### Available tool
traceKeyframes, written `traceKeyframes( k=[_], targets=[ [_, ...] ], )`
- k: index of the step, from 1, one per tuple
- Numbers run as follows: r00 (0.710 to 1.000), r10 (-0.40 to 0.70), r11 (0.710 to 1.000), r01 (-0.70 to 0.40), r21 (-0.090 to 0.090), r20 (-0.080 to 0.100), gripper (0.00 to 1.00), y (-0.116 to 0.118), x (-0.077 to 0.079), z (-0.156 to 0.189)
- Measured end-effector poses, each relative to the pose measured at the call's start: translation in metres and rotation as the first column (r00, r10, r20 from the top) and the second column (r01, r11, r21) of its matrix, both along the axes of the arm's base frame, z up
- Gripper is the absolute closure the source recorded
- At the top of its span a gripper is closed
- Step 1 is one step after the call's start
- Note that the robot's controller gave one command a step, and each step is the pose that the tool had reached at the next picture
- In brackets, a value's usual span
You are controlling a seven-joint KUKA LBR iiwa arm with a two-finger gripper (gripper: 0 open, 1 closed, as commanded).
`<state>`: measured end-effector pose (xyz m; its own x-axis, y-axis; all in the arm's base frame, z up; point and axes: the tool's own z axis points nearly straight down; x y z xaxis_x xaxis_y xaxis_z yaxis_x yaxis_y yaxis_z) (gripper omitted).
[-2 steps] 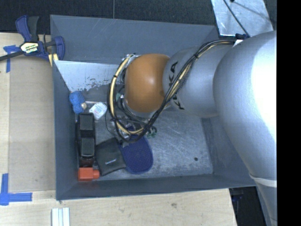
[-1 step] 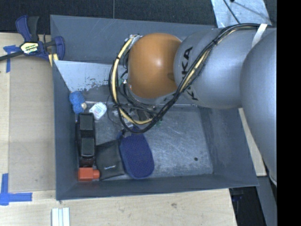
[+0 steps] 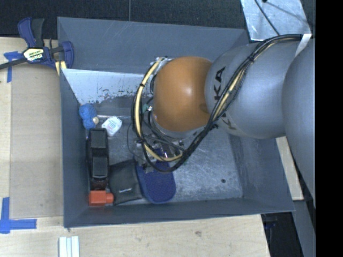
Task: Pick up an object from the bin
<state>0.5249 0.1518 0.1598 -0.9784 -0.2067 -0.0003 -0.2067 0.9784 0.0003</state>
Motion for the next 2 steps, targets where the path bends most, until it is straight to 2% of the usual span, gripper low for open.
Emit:
traceKeyframes(
  k=[1,2],
  targets=[
    [1.0,0.0,1.0,0.0,0.0,0.001,0.0,0.0,0.001,0.0],
    [0.998,0.07,0.998,-0.07,-0.001,-0.005,0.0,0.0,0.025,-0.094]
  ],
)
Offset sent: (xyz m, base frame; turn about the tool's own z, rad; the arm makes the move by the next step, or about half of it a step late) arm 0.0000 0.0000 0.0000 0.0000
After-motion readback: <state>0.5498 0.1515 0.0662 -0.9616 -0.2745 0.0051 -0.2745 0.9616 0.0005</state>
